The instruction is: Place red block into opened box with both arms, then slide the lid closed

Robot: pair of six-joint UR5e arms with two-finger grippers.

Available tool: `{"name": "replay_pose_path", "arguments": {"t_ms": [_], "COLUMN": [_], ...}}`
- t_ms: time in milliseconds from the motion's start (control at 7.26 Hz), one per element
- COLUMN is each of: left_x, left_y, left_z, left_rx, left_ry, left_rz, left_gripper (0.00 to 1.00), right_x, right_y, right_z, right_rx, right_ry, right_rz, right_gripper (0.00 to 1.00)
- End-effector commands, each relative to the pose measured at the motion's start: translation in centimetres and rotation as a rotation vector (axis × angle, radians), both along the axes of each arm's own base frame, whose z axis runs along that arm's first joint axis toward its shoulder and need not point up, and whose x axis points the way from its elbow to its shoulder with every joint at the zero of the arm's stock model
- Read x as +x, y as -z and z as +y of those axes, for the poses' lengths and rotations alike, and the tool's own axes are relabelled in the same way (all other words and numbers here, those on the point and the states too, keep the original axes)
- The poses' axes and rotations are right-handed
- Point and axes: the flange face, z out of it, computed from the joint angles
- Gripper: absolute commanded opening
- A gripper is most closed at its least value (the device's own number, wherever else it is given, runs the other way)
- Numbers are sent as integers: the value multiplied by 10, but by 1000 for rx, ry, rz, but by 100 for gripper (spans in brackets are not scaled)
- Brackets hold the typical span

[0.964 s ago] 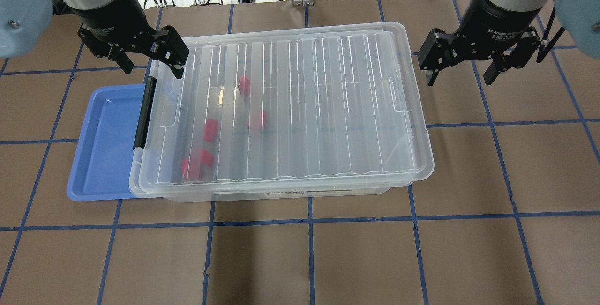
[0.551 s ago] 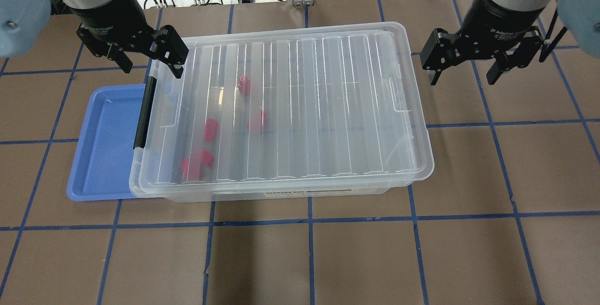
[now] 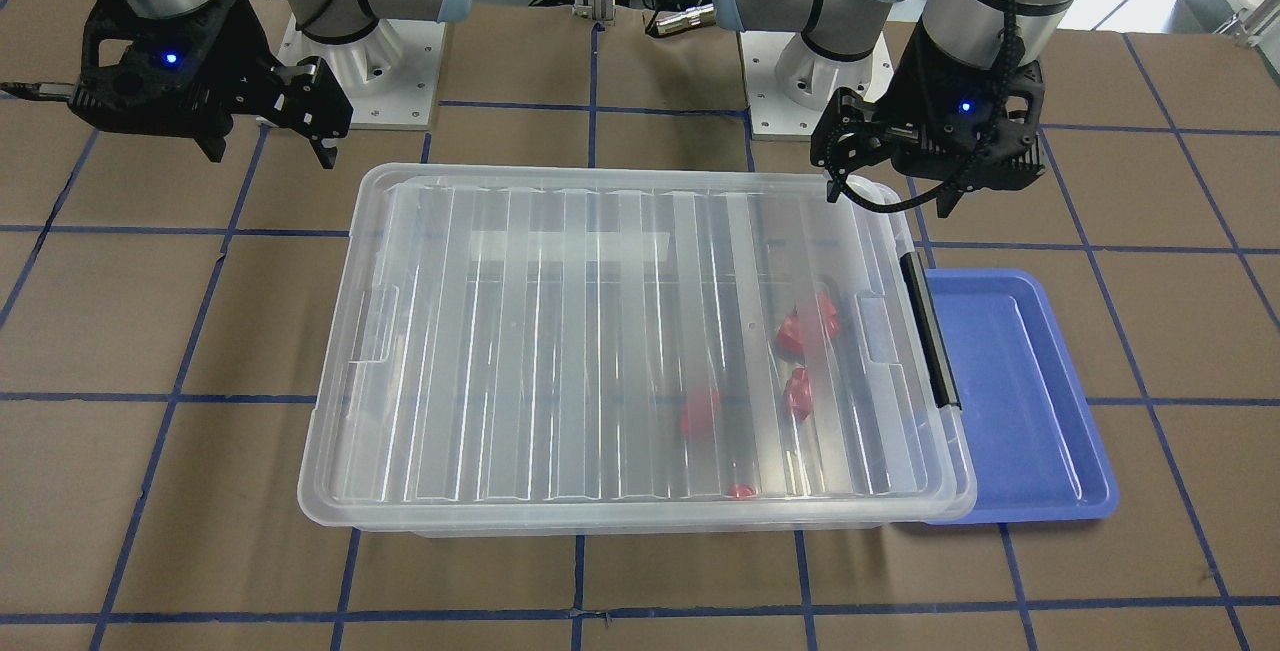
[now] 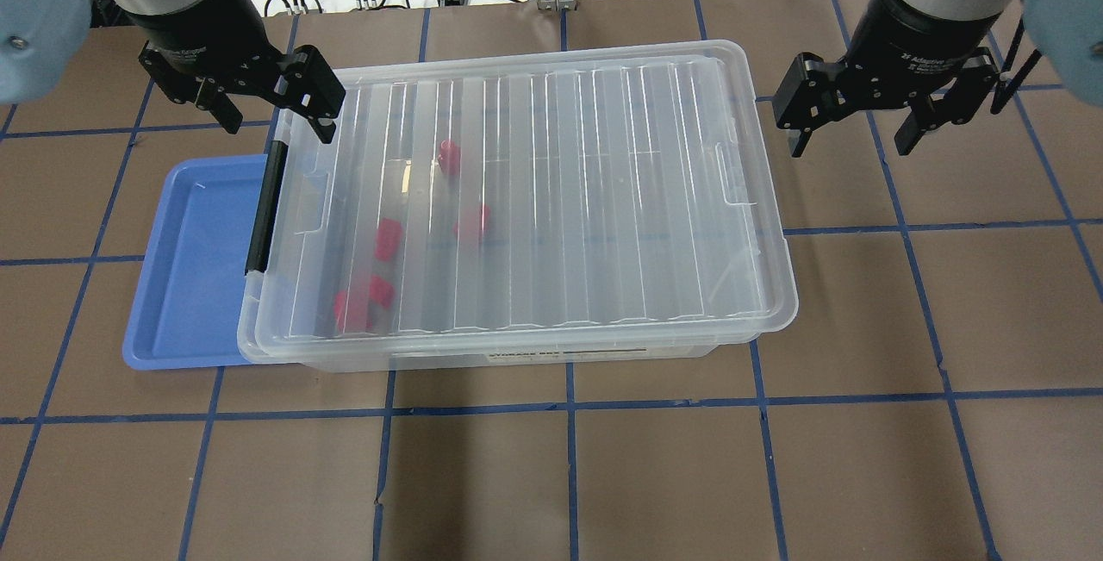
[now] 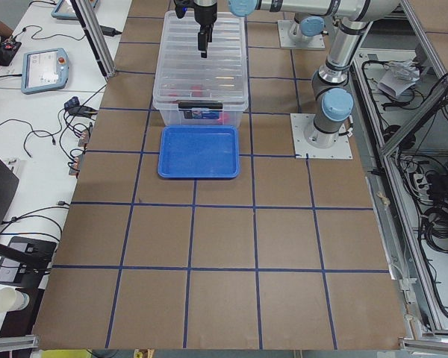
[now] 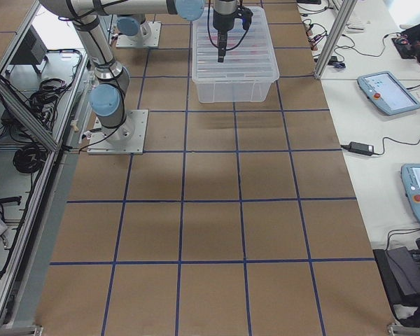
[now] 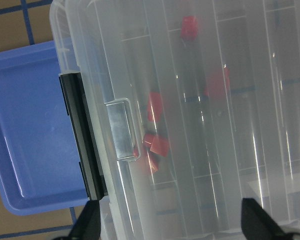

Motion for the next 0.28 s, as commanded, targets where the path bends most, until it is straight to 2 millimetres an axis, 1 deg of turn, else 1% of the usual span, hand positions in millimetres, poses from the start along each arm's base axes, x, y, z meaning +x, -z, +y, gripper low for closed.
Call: {"name": "replay_pose_path", "arguments": {"t_ms": [0,138], "left_x": [-1,-1], "left_y": [2,-2], "left_z": [-2,3], "left_rx": [5,-7], "left_ry": [5,6], "left_rz": [3,0], "left_gripper": [100,100], "right_x": [0,0], "right_y": [-1,0], "right_z": [0,0], "right_rx": [-5,-1], "right_ry": [1,-5], "right_rz": [0,0], "right_gripper": [100,100]}}
